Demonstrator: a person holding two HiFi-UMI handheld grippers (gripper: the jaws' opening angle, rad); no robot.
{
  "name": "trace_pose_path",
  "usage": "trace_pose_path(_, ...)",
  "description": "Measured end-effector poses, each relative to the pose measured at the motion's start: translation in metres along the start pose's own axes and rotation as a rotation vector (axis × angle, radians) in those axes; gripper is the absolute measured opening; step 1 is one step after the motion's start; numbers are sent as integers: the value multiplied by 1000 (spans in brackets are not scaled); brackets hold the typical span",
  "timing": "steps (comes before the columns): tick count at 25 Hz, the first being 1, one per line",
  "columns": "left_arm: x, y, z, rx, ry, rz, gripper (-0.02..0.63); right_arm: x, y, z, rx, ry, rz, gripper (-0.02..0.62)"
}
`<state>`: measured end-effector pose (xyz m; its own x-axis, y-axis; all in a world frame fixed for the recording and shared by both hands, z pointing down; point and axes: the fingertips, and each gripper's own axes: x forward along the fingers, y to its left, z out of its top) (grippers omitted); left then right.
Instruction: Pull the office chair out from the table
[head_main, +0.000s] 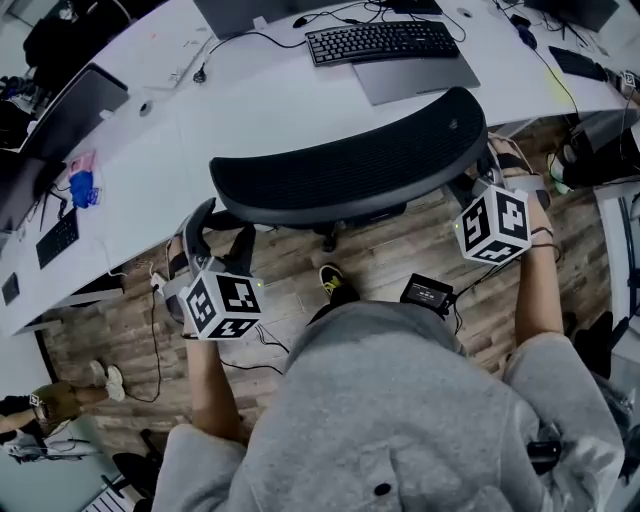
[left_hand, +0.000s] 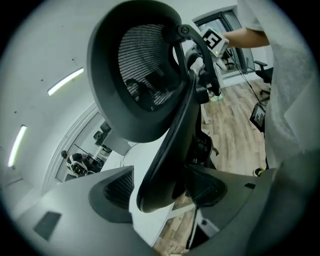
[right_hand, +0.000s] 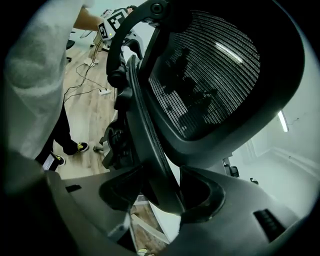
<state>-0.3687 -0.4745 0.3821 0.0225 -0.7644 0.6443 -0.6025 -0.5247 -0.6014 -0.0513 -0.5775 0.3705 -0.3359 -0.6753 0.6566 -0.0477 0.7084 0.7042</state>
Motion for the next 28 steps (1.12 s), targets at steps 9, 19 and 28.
trace_pose_path(9, 27, -15, -2, 115, 38, -124, 305, 8, -2, -25, -65, 161, -2, 232)
trace_pose_path(19, 46, -15, 1, 246, 73, -100, 150, 44, -6, -34, -152, 241, 1, 224)
trace_pose_path(28, 44, -15, 0, 261, 79, -97, 132, 57, -4, -39, -241, 243, 36, 156)
